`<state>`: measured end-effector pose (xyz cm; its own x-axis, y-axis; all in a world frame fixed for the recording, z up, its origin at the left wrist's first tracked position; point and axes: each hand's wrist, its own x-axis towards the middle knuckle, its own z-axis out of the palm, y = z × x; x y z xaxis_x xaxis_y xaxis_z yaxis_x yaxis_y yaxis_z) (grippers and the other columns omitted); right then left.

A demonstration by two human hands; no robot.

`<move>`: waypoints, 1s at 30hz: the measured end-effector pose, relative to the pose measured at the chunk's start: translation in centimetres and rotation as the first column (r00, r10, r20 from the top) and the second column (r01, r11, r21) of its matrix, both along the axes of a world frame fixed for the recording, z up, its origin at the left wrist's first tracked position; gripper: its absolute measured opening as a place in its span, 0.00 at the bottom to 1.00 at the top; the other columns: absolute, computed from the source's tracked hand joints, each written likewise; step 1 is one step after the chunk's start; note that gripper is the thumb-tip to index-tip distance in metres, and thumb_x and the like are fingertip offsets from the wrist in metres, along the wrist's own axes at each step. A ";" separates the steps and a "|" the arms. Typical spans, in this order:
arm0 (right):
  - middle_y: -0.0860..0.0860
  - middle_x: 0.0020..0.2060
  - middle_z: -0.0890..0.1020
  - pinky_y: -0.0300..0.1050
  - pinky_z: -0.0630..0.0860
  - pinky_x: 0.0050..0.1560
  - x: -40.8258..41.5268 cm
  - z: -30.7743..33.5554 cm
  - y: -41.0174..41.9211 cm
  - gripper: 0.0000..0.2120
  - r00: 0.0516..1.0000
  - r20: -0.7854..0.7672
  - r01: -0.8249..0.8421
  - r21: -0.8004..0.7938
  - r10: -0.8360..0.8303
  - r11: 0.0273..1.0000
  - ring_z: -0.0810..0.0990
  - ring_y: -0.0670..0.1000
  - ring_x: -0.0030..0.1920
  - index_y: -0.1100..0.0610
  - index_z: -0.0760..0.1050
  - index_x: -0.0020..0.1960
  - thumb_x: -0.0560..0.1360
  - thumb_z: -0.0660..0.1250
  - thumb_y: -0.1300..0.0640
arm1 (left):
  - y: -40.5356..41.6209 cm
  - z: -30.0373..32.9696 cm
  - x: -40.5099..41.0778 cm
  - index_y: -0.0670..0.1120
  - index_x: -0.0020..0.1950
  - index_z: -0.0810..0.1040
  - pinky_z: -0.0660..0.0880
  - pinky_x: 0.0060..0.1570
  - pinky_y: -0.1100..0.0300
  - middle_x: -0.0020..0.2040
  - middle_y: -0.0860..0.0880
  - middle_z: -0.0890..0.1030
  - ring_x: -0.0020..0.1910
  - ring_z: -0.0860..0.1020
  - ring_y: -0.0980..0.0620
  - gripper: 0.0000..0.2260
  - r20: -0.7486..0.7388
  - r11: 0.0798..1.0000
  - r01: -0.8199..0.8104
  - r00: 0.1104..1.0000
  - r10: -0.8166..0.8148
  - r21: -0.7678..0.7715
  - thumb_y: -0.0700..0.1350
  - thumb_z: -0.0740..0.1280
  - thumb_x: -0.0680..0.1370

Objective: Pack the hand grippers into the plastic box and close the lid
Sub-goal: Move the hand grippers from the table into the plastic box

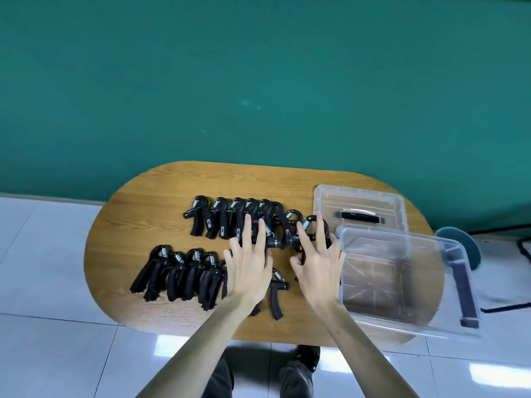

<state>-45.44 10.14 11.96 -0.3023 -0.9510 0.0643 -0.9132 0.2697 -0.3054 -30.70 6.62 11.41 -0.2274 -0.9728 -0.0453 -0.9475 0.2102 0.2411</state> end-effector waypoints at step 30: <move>0.52 0.81 0.51 0.62 0.66 0.60 -26.2 -7.3 9.4 0.33 0.963 0.089 0.211 0.336 -0.254 0.918 0.66 0.67 0.65 0.45 0.66 0.75 0.72 0.68 0.56 | 7.3 -7.5 -28.2 0.49 0.82 0.50 0.66 0.51 0.49 0.82 0.42 0.48 0.57 0.68 0.43 0.32 0.033 0.959 0.148 0.986 -0.161 0.243 0.50 0.61 0.81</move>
